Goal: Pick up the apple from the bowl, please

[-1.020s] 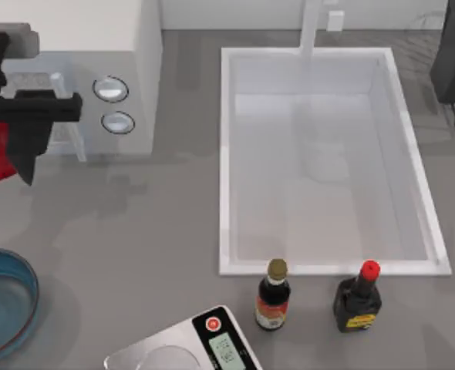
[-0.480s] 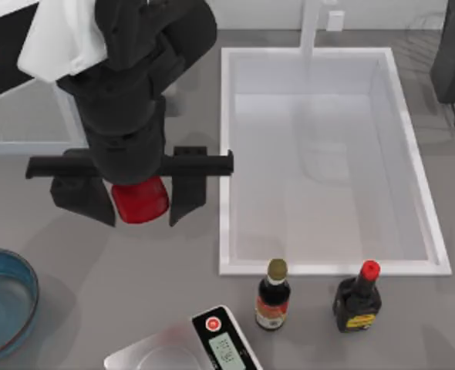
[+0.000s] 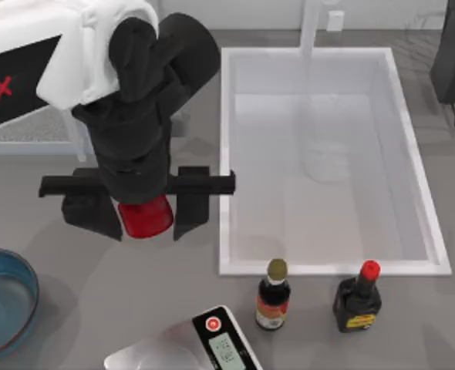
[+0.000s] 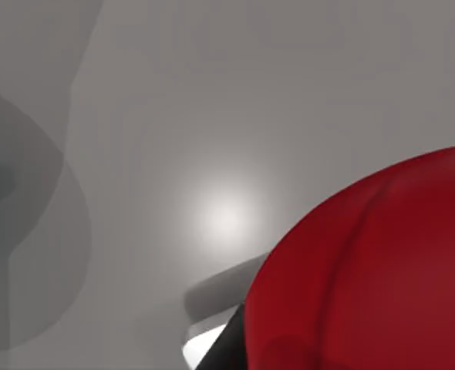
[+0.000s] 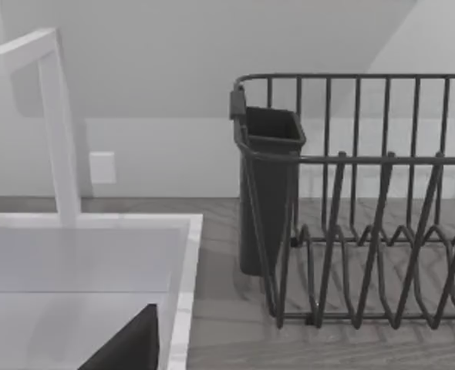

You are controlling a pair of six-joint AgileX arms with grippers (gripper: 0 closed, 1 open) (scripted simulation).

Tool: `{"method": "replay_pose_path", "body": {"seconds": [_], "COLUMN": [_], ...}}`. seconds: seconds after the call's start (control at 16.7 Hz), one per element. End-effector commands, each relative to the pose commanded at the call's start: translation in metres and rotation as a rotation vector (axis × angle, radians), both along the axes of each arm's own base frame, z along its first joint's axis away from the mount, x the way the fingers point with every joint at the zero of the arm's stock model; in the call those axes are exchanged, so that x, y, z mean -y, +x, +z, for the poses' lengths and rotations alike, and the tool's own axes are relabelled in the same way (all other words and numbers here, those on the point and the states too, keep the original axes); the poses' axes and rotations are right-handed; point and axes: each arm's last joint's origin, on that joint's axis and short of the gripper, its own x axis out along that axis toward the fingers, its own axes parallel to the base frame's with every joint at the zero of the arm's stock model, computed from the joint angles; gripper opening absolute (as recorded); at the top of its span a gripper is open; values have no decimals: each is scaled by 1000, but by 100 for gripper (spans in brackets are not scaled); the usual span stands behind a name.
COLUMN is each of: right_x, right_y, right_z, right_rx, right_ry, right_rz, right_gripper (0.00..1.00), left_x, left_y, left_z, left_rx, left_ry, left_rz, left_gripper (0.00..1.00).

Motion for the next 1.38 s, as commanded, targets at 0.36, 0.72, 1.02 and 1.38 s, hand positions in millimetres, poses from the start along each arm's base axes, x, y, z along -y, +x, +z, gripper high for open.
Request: {"method": "replay_pose_path", "body": {"seconds": [0.36, 0.72, 1.02, 1.38], "right_x": [0, 0, 0, 0], "right_y": [0, 0, 0, 0], "right_z": [0, 0, 0, 0], "right_rx": [0, 0, 0, 0], "right_ry": [0, 0, 0, 0], "right_rz": [0, 0, 0, 0], "right_gripper": [100, 100, 100, 100], "left_x": [0, -1, -1, -1], "left_y": [-2, -3, -3, -3], "left_z": [-71, -79, -79, -79], "left_rx": [9, 4, 4, 4], "left_ry": [-6, -3, -3, -3], "left_rz": [0, -1, -1, -1], "left_gripper": [0, 8, 45, 90]}}
